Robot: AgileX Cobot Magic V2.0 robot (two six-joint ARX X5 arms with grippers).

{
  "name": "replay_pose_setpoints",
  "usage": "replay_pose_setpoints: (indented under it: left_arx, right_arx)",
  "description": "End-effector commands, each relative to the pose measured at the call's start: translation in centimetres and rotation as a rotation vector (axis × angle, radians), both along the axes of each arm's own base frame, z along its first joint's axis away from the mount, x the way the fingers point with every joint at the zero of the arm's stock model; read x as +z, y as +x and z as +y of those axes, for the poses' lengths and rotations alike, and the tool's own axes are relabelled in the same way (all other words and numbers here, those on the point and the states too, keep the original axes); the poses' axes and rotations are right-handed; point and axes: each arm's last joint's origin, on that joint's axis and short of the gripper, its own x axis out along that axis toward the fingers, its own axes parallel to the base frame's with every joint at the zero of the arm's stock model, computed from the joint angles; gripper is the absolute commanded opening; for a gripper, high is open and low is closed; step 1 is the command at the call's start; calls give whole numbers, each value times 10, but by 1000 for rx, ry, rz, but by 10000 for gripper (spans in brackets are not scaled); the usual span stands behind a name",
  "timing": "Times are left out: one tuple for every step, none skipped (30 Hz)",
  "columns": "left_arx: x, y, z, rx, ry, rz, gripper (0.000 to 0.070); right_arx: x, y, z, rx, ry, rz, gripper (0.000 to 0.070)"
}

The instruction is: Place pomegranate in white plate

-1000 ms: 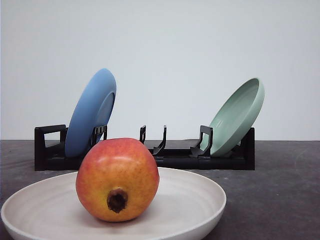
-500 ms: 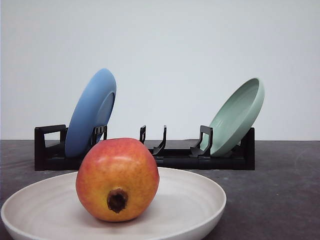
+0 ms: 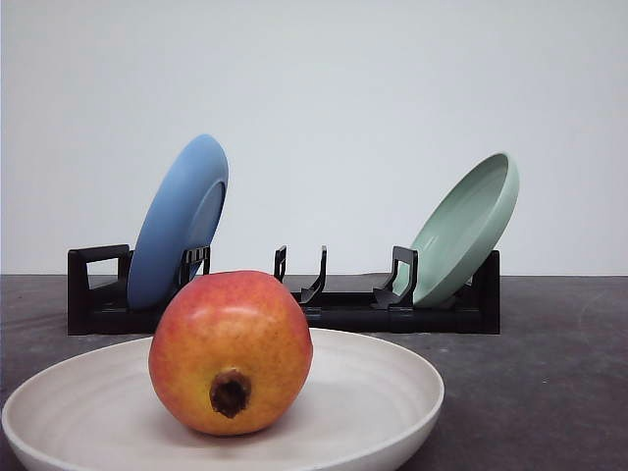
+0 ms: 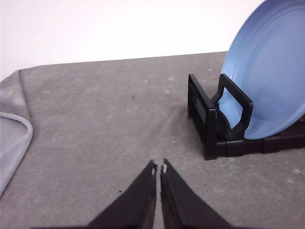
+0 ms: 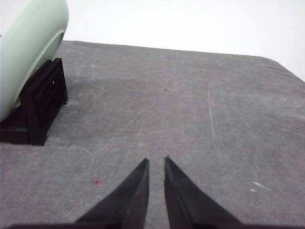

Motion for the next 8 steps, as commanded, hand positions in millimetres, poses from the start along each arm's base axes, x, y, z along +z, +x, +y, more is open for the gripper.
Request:
replay_pose_setpoints:
  left_arx:
    - [-2, 1, 0, 3, 9, -4, 0]
    - [-2, 1, 0, 3, 9, -4, 0]
    - [-2, 1, 0, 3, 9, -4, 0]
    - [-2, 1, 0, 3, 9, -4, 0]
    - [-2, 1, 0, 3, 9, -4, 0]
    - [-2, 1, 0, 3, 9, -4, 0]
    - [-2, 1, 0, 3, 9, -4, 0]
    - [-2, 1, 0, 3, 9, -5, 0]
  right_arx:
    - [-1, 0, 0, 1, -10, -3, 58]
    - [-1, 0, 0, 1, -10, -4, 58]
    - [-1, 0, 0, 1, -10, -4, 58]
    - [-1, 0, 0, 1, -10, -4, 58]
    - [-1, 0, 0, 1, -10, -4, 58]
    - [-1, 0, 0, 1, -10, -4, 58]
    - [-1, 0, 0, 1, -10, -4, 58]
    - [-1, 0, 0, 1, -10, -3, 58]
